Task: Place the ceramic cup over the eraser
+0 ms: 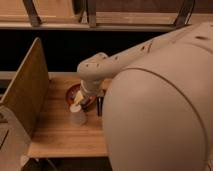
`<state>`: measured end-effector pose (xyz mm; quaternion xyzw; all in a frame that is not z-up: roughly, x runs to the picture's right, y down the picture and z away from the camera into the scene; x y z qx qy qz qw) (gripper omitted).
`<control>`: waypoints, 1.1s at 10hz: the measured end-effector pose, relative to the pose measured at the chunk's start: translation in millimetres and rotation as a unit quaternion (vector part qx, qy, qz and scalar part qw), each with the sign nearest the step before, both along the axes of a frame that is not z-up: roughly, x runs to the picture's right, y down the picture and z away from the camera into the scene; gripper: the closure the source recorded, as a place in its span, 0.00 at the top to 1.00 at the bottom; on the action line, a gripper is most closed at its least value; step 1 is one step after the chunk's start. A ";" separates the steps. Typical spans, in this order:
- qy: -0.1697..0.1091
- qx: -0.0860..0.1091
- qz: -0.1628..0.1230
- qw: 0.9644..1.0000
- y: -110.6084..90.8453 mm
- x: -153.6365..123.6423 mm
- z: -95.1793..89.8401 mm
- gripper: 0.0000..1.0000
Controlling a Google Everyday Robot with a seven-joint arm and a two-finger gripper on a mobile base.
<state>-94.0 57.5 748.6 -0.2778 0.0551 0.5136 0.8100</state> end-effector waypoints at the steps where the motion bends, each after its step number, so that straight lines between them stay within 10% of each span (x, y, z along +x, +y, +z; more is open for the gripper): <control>1: -0.017 -0.010 -0.002 1.000 7.0 -14.2 4.6 0.80; 11: -0.062 -0.076 -0.067 0.993 51.1 -55.1 35.3 0.80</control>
